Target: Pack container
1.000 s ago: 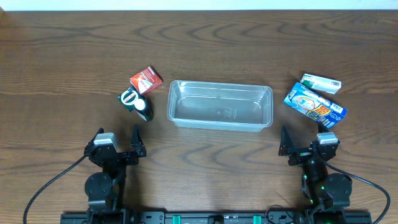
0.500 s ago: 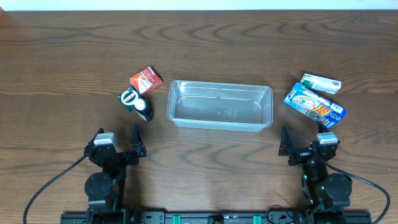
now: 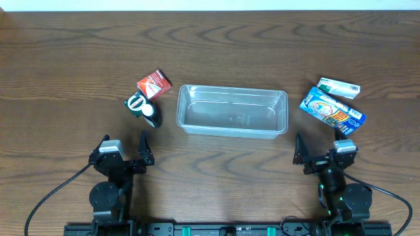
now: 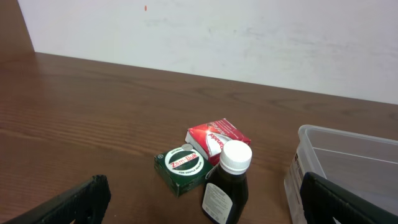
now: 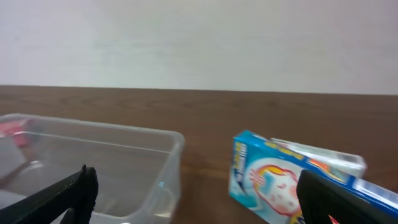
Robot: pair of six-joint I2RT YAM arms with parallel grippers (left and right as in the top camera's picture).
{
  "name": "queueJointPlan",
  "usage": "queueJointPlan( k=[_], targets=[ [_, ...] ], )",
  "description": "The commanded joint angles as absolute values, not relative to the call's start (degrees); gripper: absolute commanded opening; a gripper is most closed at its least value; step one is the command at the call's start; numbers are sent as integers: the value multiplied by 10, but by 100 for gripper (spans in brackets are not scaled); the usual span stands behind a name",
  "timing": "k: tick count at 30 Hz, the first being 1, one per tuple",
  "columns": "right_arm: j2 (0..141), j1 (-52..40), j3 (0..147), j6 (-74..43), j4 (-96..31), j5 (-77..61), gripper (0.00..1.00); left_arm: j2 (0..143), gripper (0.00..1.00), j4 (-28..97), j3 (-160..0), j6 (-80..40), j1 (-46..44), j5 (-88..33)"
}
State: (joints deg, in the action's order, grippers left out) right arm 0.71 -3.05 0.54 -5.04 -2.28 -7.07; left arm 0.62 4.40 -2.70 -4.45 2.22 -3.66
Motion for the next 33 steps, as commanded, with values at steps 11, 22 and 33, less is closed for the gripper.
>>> queueJointPlan(
  k=[11,22,33],
  targets=[
    [187,10,191,-21,-74,-99,99,3,98,50,-8,-41,25,-36],
    [621,57,538,7,-285,-121,99,3,98,50,-8,-41,25,-36],
    [794,81,572,75,-293,-66,99,3,98,50,-8,-41,25,-36]
  ],
)
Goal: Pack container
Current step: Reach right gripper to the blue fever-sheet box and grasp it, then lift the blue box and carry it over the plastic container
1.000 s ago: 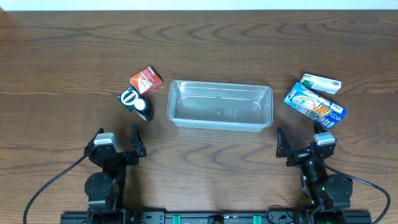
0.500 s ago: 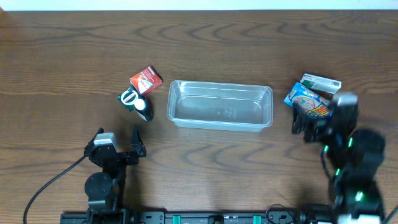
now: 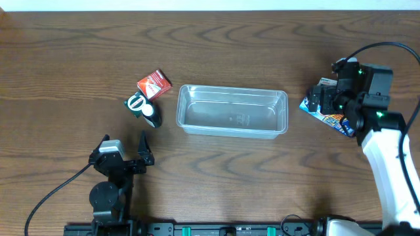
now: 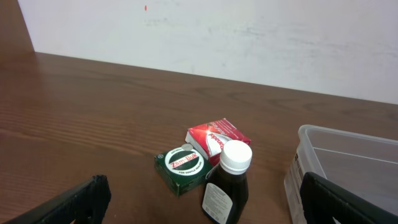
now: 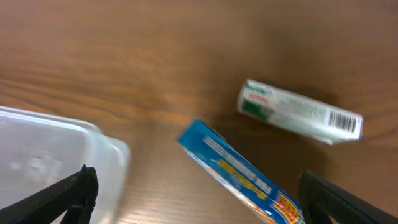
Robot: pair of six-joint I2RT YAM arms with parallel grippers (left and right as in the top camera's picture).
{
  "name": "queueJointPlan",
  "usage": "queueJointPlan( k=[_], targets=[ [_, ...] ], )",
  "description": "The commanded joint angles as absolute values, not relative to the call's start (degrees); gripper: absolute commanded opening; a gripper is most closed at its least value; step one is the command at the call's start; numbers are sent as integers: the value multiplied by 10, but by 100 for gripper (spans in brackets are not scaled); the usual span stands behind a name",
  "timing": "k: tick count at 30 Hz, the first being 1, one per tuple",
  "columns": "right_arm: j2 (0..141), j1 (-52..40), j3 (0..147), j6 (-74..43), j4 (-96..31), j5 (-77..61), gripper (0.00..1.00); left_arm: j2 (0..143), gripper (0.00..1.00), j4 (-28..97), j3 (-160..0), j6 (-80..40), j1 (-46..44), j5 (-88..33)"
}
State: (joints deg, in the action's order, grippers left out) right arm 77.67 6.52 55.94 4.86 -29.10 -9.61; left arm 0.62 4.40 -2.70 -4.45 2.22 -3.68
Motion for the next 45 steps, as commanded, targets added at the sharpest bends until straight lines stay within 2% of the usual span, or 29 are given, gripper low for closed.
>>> queueJointPlan(
  k=[1,6,16,22,24,28,30,38,45],
  targets=[
    [802,87,572,76,-293,-57,99,3,98,50,-8,-41,25,-36],
    [827,112,572,101,-287,-45,99,3,98,50,-8,-41,25,-36],
    [887,117,572,104,-310,-47,76,3,98,50,-8,-41,25,-36],
    [892,117,572,104,-318,-47,50,3,98,50,-8,-41,25,-36],
    [892,117,572,104,-322,-45,36,3,98,50,-8,-41,25,-36],
    [892,117,572,104,-325,-45,16,3,98,50,-8,-41,25,-36],
    [891,117,572,104,-327,-45,1,3,98,50,-8,-41,25,-36],
    [844,109,590,105,-364,-72,1,3,98,50,-8,-41,25,-36],
    [741,64,626,283,-366,-224,1,3,98,50,-8,-41,25,-36]
  ],
)
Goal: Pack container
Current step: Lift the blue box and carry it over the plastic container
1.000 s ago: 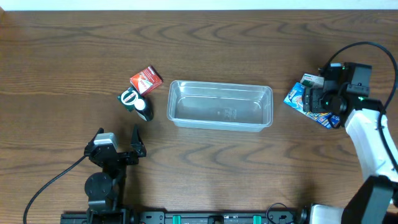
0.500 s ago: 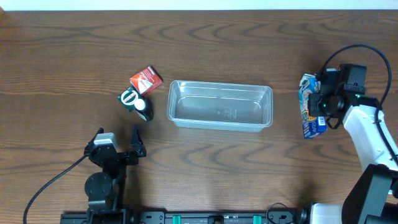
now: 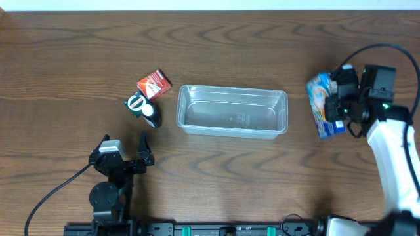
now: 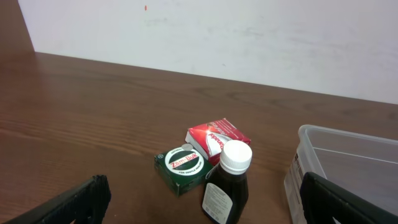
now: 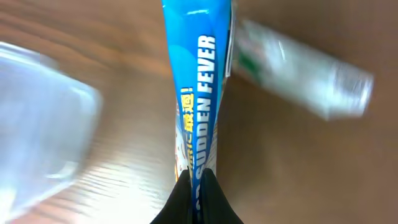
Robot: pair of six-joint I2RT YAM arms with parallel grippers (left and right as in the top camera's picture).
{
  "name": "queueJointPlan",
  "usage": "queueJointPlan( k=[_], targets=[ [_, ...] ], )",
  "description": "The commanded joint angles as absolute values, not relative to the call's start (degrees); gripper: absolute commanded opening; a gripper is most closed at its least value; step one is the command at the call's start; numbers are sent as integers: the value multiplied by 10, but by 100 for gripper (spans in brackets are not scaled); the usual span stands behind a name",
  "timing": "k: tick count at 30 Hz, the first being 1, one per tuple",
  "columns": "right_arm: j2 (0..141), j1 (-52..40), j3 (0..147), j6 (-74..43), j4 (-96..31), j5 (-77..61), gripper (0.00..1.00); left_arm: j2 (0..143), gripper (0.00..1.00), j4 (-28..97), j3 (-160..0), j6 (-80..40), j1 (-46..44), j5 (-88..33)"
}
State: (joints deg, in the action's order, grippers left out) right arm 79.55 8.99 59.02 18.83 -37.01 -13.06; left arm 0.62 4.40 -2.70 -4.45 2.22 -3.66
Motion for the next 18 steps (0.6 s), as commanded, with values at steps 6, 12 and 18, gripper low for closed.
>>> queueJointPlan(
  k=[6,12,18],
  targets=[
    [646,-13,649,418,-366,-226,1,3,98,50,-8,-41,25,-36],
    [611,-134,649,518,-378,-227,1,3,98,50,-8,-41,25,-36],
    [661,-218,648,619,-413,-195,1,3,98,50,-8,-41,25,-36]
  ],
)
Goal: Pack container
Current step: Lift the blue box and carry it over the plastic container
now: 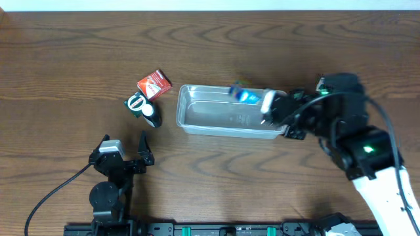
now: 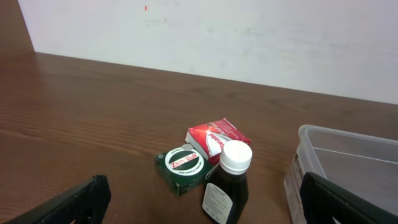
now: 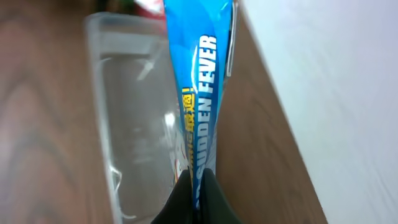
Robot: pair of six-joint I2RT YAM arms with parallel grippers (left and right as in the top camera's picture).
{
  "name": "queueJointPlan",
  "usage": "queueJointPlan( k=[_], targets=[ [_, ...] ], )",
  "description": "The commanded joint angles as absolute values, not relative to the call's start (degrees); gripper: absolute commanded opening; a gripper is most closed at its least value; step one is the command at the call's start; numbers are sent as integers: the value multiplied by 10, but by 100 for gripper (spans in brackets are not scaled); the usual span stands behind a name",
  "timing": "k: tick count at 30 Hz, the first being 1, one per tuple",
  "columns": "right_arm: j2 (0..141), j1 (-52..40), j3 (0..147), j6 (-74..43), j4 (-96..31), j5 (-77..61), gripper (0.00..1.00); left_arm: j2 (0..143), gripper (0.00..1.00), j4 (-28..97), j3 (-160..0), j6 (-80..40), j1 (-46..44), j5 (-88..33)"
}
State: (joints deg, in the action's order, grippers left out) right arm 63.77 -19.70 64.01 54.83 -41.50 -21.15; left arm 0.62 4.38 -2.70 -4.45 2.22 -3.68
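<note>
The clear plastic container [image 1: 197, 121] lies mid-table, also seen as the container [image 3: 118, 99] and the container [image 2: 348, 162]. My right gripper [image 1: 269, 108] is shut on a flat blue "Sudden Fever" packet [image 3: 198, 81], held edge-up over the container's right end; the packet [image 1: 244, 95] looks blurred from above. Left of the container sit a red box [image 1: 154, 83], a green box [image 1: 136, 103] and a dark bottle with a white cap [image 1: 152, 116]. My left gripper [image 2: 199, 208] rests open near the front edge, short of the bottle [image 2: 226, 183].
The right arm [image 1: 357, 147] reaches in from the right and hides the table at the container's right. The white and green box is out of view. A white wall [image 2: 217, 37] stands behind the table's far edge.
My right gripper has moved left with the blue packet, from the table right of the container to over the container's right end. The left arm has not moved.
Both arms rested near the front edge with open grippers. Then the right gripper was open above the blue packet and the white-green box at the right. Then it was shut on the packet, lifted edge-up. Now the packet is over the container.
</note>
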Motion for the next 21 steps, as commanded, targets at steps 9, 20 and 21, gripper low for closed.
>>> queueJointPlan(
  k=[9,20,21],
  targets=[
    [779,-240,648,618,-368,-148,1,3,98,50,-8,-41,25,-36],
    [855,-240,648,642,-358,-148,1,3,98,50,-8,-41,25,-36],
    [861,-240,648,644,-358,-148,1,3,98,50,-8,-41,25,-36]
  ],
)
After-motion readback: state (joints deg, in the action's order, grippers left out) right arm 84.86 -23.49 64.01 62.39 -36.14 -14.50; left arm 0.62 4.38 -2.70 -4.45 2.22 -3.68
